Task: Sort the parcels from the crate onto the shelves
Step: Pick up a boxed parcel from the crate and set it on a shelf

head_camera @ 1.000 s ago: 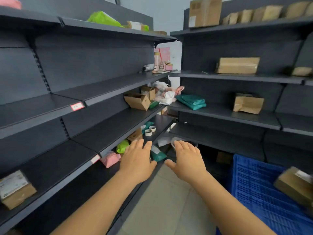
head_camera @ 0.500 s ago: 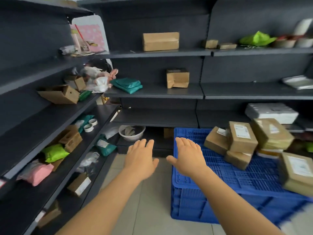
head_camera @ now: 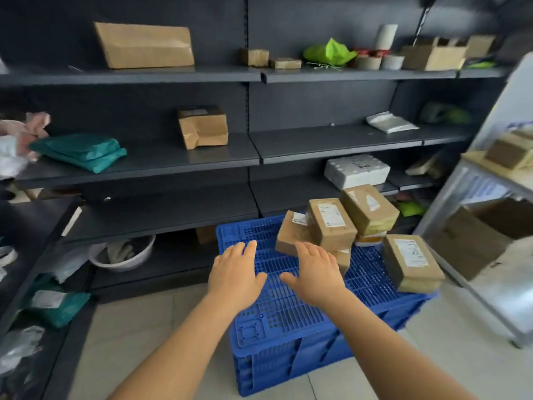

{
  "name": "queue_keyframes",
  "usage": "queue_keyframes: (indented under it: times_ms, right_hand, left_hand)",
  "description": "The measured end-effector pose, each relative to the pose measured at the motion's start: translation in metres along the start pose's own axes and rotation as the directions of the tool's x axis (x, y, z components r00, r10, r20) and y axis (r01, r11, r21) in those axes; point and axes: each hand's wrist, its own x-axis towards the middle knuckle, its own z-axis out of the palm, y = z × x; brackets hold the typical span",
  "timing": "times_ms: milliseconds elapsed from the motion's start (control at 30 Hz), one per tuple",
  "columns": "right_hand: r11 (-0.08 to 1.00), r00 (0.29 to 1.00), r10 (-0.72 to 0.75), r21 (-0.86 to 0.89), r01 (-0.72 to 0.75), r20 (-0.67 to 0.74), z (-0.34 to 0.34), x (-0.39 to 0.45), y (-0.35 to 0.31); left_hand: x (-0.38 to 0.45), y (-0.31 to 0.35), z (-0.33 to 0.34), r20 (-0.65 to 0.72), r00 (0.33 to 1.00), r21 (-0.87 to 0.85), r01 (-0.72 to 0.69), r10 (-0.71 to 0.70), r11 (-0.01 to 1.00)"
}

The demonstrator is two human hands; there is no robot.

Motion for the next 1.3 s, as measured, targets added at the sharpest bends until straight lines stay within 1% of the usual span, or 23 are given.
queue_keyframes:
  times_ms: [133,333,500,600,700,867,1000,1167,1300]
  right_hand:
    - [0.991,0.991,0.129,0.044,-0.128,-0.020,-0.001,0.027,0.019]
    - [0.948,0.951,0.308,0.096,-0.304,-0.023,-0.004,0.050,0.058]
    - [0.905,0.913,0.408,0.144,-0.400,-0.024,0.005,0.076,0.091]
    - [0.888,0.901,0.434,0.184,-0.422,-0.027,0.010,0.094,0.115]
    - [0.876,0.897,0.441,0.217,-0.431,0.002,0.014,0.114,0.141]
    - [0.870,0.908,0.414,0.264,-0.416,0.065,0.019,0.161,0.197]
    - [0.858,0.904,0.385,0.289,-0.424,0.185,0.025,0.198,0.244]
    - [0.848,0.893,0.326,0.323,-0.421,0.310,0.044,0.240,0.290]
    - [0.824,0.881,0.303,0.365,-0.433,0.362,0.066,0.268,0.312]
  left_hand:
    - [0.050,0.010,0.007,0.051,0.994,-0.043,-0.094,0.096,0.995]
    - [0.106,0.039,0.028,0.126,0.971,-0.111,-0.189,0.202,0.976]
    - [0.145,0.058,0.047,0.172,0.960,-0.143,-0.197,0.220,0.970]
    - [0.167,0.070,0.058,0.199,0.954,-0.143,-0.196,0.222,0.970]
    - [0.190,0.085,0.071,0.235,0.951,-0.140,-0.173,0.203,0.975]
    - [0.235,0.117,0.099,0.285,0.951,-0.149,-0.079,0.120,0.986]
    - [0.270,0.145,0.124,0.361,0.932,-0.199,0.065,0.012,0.978]
    - [0.305,0.170,0.158,0.428,0.898,-0.265,0.236,-0.105,0.935]
    - [0.326,0.176,0.184,0.476,0.851,-0.298,0.392,-0.220,0.870]
